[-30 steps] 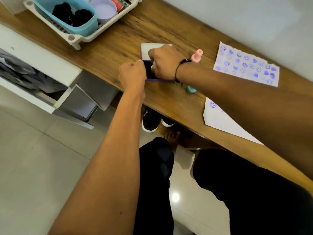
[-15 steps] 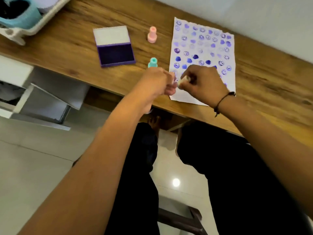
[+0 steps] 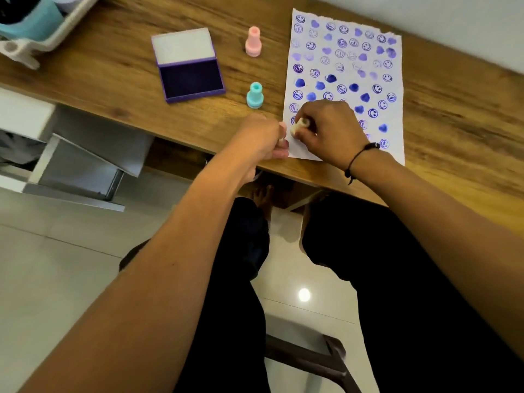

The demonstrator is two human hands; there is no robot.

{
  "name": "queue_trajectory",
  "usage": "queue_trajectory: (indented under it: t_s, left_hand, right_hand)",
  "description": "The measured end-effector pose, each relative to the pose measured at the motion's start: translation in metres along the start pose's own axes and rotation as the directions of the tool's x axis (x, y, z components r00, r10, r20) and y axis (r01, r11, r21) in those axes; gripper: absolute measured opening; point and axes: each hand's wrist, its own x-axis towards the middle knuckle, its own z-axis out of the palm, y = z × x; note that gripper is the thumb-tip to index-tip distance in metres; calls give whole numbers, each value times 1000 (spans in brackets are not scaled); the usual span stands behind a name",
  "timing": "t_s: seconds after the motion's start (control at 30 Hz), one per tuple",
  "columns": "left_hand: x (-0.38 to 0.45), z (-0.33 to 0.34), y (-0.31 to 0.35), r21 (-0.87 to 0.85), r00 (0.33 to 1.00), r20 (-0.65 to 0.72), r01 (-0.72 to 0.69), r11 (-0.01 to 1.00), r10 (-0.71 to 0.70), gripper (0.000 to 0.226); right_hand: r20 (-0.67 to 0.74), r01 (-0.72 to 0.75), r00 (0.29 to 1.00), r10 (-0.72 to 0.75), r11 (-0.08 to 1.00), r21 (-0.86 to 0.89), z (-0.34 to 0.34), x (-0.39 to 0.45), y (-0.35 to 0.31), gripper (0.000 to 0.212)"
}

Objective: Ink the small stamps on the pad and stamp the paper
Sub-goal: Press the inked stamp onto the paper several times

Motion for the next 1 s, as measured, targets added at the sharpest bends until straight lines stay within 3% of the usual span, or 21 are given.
queue_trajectory:
  t_s: [0.3, 0.43, 1.0]
  left_hand:
    - [7, 1, 5, -83, 999, -17, 25, 996, -27, 10]
    - [13, 1, 6, -100, 998, -20, 49, 994, -51, 29]
    - [16, 1, 7, -29, 999, -38, 26, 999, -27, 31]
  right_hand:
    - [153, 74, 987, -53, 989, -131, -4, 8, -7, 22]
    - [234, 97, 970, -60, 984, -149, -9, 18, -12, 19]
    - [200, 66, 978, -57, 997, -38, -11, 14, -6, 18]
